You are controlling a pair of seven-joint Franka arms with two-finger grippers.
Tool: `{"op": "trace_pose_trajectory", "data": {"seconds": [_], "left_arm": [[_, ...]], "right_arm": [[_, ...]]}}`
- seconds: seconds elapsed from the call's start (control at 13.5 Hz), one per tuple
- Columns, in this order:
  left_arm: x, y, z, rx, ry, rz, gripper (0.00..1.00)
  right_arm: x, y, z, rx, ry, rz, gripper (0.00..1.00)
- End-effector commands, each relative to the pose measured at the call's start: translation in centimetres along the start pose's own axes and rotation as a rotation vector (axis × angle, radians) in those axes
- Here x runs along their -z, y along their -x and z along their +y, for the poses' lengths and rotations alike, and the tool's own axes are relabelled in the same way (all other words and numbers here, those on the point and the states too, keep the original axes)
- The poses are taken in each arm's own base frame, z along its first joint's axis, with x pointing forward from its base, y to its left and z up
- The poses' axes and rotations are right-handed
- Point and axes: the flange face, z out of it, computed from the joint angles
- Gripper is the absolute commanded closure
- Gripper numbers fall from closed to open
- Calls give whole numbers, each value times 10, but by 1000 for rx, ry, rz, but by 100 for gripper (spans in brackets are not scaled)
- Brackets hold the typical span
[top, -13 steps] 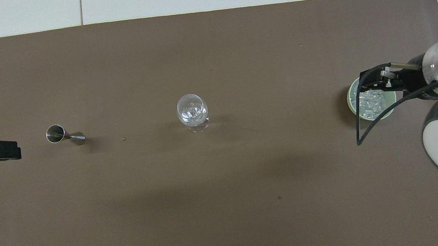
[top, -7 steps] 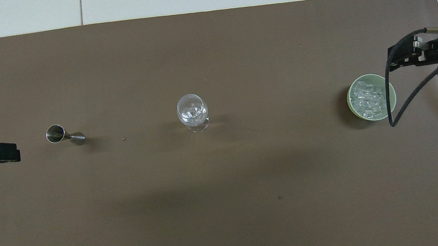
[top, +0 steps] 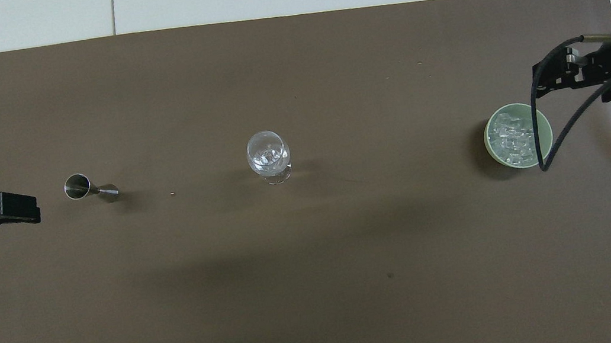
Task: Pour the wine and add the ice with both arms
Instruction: 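Move the right gripper back over the green ice bowl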
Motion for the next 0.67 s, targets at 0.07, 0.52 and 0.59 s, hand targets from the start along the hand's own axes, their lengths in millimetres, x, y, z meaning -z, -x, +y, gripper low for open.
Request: {"op": "trace_pose_trajectory", "data": {"seconds": [0.07, 0.52, 0.59], "left_arm": [[5, 11, -4, -7, -5, 1, 0], [8, 10, 3, -11, 14, 11, 0], [7, 10, 2, -7, 22, 9, 0]], "right_arm": [[-4, 2, 0, 24, 11, 1, 0], [2, 12, 5, 37, 26, -5, 0], [0, 11, 9, 49, 26, -8, 0]]}}
